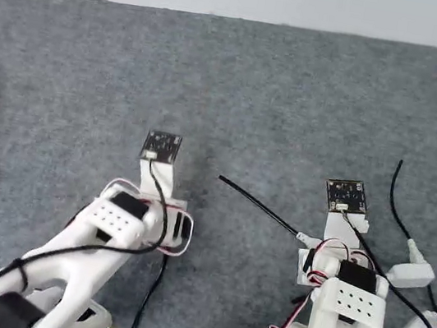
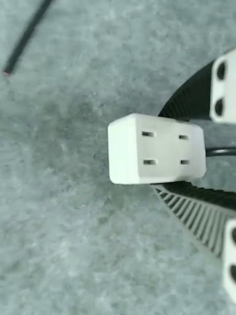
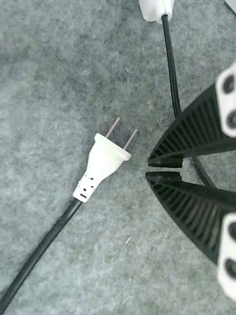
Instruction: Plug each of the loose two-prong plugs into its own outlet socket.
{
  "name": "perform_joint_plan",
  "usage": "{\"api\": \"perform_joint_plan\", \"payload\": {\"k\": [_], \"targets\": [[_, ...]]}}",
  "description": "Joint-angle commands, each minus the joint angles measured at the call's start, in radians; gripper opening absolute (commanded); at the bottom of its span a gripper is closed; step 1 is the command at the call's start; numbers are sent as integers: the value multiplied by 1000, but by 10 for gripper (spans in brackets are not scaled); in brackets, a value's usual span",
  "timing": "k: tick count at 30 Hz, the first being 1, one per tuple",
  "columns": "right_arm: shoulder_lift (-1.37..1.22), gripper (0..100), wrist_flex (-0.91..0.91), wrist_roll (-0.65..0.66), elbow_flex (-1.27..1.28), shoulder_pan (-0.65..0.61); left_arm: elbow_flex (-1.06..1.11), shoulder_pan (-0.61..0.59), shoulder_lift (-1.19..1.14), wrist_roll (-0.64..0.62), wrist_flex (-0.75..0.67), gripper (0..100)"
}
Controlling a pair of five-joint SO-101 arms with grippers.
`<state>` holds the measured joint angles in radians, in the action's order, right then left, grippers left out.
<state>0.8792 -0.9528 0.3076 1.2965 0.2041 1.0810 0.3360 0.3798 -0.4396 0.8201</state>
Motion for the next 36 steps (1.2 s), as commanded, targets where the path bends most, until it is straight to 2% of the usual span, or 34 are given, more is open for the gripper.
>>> {"api": "perform_joint_plan", "payload": {"k": [1,5,9,15,22,25,30,33,36], "targets": [[-2,19,15,11,-3,-13,-36,-9,78,2,80,156],[-4,19,15,11,-3,-13,-71,-20,87,2,149,284],[-4,19,15,11,-3,-13,-96,-43,89,5,150,277],[-4,19,15,8,-3,-12,-196,-95,89,12,267,205],[-1,19,15,3,-3,-12,-246,-107,107,158,345,45],[-1,19,15,3,-3,-12,-231,-107,210,176,361,13],[-1,19,15,3,-3,-12,-137,-109,549,180,405,13],[-1,19,15,3,-3,-12,-38,-184,750,184,373,15],[1,19,15,3,-3,-8,33,-267,885,255,362,15]]}}
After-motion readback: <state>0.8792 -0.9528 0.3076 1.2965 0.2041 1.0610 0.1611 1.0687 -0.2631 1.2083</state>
